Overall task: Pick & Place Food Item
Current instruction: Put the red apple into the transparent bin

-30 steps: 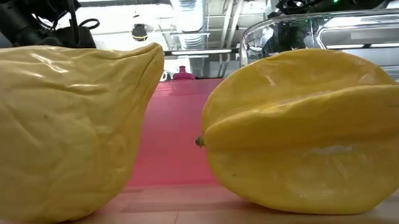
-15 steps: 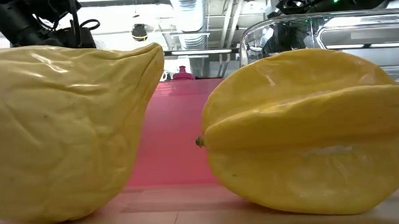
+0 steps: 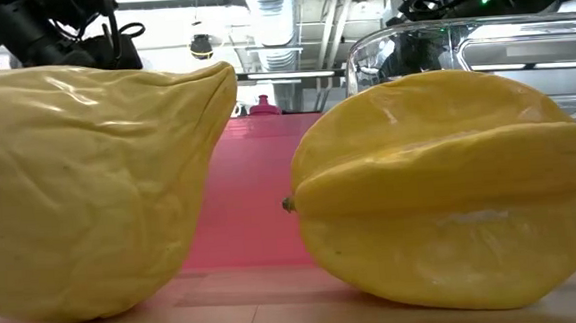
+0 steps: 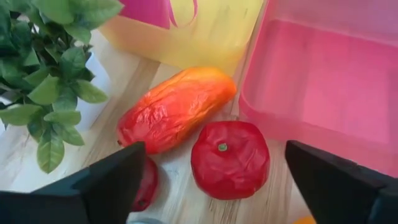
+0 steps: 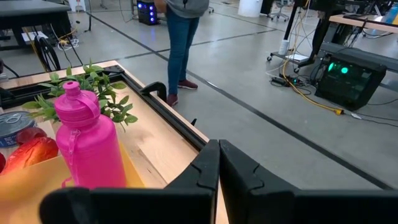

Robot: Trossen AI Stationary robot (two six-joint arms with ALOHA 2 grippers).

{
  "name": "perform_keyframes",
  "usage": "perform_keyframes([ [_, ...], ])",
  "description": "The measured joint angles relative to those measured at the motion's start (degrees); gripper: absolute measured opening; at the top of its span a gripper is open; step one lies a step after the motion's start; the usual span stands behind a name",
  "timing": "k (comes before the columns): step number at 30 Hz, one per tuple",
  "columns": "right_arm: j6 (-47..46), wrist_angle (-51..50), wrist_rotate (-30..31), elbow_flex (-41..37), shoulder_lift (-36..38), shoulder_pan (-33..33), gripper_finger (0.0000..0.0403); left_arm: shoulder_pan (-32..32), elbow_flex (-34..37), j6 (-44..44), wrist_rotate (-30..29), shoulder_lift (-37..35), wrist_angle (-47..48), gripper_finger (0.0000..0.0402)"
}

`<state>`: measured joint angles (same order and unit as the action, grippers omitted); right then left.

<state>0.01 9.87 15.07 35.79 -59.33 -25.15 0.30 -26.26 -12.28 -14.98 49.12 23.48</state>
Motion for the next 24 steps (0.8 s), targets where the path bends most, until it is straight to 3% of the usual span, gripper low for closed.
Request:
perform_keyframes([
  [3, -0.02, 0.00, 0.00, 0.00, 0.00, 0.00, 0.0005, 0.00, 0.00, 0.01, 0.00, 0.00, -0.97, 0.0395],
  [9, 0.00, -0.02, 0.00, 0.00, 0.00, 0.00, 0.0005, 0.00, 0.17, 0.01, 0.28, 1.62, -1.09, 0.0382],
  [16, 0.00, -0.23, 0.00, 0.00, 0.00, 0.00, 0.0005, 0.04, 5.17, -0.13, 6.09, 7.86, -13.17, 0.0383],
  [24, 0.00, -0.58, 0.00, 0.00, 0.00, 0.01, 0.0005, 0.02, 5.53, -0.16, 6.08, 11.53, -14.64, 0.0386],
])
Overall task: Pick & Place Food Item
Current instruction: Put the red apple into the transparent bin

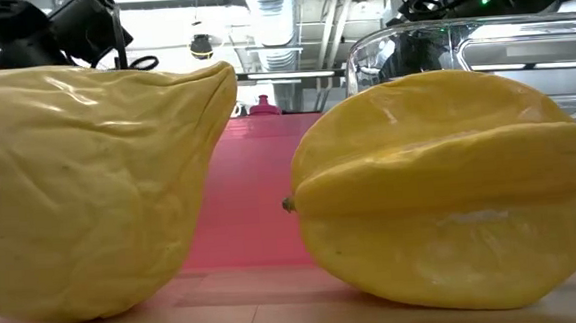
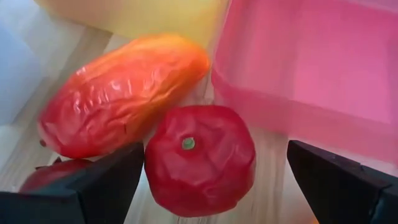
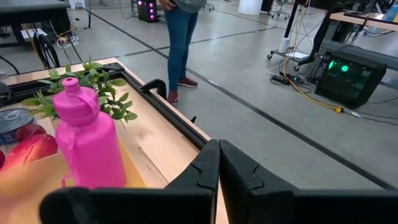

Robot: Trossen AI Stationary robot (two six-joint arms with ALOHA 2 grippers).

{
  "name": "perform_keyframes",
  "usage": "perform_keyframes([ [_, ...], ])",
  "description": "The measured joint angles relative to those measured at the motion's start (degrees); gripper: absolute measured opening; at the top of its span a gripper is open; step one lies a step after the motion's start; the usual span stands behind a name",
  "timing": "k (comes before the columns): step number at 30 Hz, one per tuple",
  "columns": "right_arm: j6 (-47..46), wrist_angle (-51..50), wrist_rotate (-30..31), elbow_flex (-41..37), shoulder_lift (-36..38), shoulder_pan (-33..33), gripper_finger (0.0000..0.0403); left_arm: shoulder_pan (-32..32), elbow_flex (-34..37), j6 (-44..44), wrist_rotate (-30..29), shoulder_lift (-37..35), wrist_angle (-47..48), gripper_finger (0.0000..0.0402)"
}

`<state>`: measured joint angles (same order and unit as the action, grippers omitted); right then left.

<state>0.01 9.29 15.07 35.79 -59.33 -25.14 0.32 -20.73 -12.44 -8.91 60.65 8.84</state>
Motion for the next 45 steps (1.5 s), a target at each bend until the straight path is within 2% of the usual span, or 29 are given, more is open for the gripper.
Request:
perform_keyframes([
  [4, 0.00, 0.03, 0.00, 0.00, 0.00, -0.01, 0.0005, 0.00, 0.00, -0.01, 0.02, 2.75, -0.47, 0.0386],
  [13, 0.42, 0.07, 0.00, 0.00, 0.00, 0.00, 0.0005, 0.00, -0.02, -0.03, 0.42, 9.40, -7.78, 0.0387],
  [20, 0.42, 0.14, 0.00, 0.00, 0.00, -0.01, 0.0005, 0.00, -0.04, -0.03, 0.65, 9.65, -7.63, 0.0370],
  [32, 0.42, 0.14, -0.01, 0.00, 0.00, -0.01, 0.0005, 0.00, -0.04, -0.03, 0.76, 9.63, -7.21, 0.0303],
  [45, 0.44, 0.14, -0.02, 0.00, 0.00, 0.01, 0.0005, 0.00, -0.22, -0.05, 0.57, 9.46, -5.51, 0.0302],
])
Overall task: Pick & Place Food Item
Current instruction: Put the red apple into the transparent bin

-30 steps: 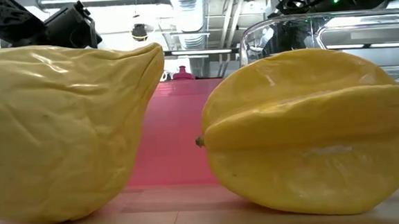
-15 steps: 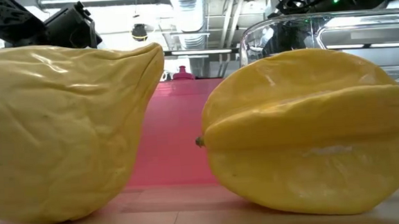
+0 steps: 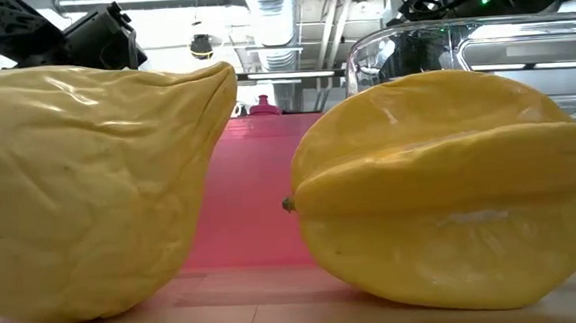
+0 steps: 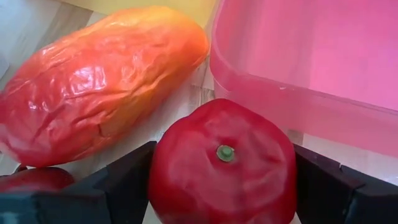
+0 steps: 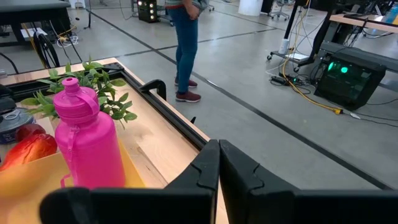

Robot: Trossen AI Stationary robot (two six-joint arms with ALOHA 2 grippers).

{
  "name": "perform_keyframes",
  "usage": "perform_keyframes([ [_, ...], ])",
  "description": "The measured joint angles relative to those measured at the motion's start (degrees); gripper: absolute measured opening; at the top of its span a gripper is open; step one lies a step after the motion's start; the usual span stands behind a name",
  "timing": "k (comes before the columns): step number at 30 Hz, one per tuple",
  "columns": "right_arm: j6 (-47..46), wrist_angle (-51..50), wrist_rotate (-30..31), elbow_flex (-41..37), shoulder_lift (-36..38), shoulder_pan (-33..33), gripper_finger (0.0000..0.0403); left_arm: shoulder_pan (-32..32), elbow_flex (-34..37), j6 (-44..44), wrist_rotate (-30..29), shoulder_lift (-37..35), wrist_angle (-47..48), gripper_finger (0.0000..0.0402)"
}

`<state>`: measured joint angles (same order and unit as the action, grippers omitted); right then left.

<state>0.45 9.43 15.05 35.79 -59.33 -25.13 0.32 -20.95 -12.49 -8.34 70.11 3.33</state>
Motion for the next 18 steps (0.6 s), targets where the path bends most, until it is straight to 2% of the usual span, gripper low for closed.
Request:
perform_keyframes([
  [8, 0.13, 0.02, 0.02, 0.00, 0.00, -0.02, 0.0005, -1.20, 0.20, 0.00, 0.11, -2.81, 3.56, 0.0300],
  [18, 0.13, 0.07, 0.00, 0.00, 0.02, -0.02, 0.0005, -2.67, 0.20, 0.01, 0.03, -13.54, 6.83, 0.0299],
])
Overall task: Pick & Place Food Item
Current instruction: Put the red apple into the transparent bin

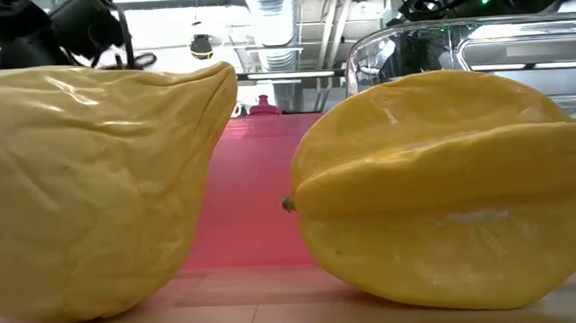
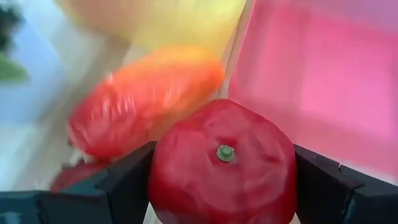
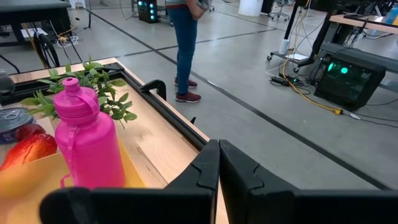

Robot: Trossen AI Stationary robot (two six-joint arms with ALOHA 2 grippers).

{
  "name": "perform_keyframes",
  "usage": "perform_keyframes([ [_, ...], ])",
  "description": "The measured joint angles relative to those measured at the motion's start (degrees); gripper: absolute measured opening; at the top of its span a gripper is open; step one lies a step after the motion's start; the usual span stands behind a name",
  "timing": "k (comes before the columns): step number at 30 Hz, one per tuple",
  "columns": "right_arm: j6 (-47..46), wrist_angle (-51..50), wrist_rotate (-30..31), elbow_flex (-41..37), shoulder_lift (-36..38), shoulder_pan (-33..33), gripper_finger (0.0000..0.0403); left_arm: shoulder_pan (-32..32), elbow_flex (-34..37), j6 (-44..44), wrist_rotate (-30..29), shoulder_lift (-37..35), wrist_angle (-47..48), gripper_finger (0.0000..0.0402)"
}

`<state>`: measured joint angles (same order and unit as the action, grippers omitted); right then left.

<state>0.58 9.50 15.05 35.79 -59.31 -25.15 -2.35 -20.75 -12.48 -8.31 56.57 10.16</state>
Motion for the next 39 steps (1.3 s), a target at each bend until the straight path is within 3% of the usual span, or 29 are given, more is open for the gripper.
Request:
perform_keyframes([
  [12, 1.54, 0.02, -0.06, 0.00, 0.00, 0.05, 0.0005, 0.00, 0.00, -0.01, -0.18, -17.44, -1.31, 0.0298],
  [18, 1.53, 1.30, -0.15, 0.00, 0.00, 0.05, 0.0005, 0.00, -0.02, 6.58, -2.71, -21.72, -11.78, 0.0298],
  [24, 1.36, 4.03, -2.98, 0.00, 0.02, 0.00, 0.0005, 0.00, -0.02, 21.84, -2.83, -21.27, -25.39, 0.0298],
  [30, -2.09, 10.21, -11.85, 0.00, 0.02, 0.04, 0.0005, 0.00, -0.09, 34.43, -3.15, -19.29, -33.27, 0.0298],
  [35, -9.19, 14.81, -15.28, 0.02, 0.02, 0.07, 0.0005, 0.00, -0.07, 43.67, -4.03, -13.07, -40.54, 0.0299],
  [39, -9.69, 16.89, -15.28, 0.02, 0.02, 0.07, 0.0005, -0.06, -0.07, 50.71, -7.27, -7.76, -47.84, 0.0299],
])
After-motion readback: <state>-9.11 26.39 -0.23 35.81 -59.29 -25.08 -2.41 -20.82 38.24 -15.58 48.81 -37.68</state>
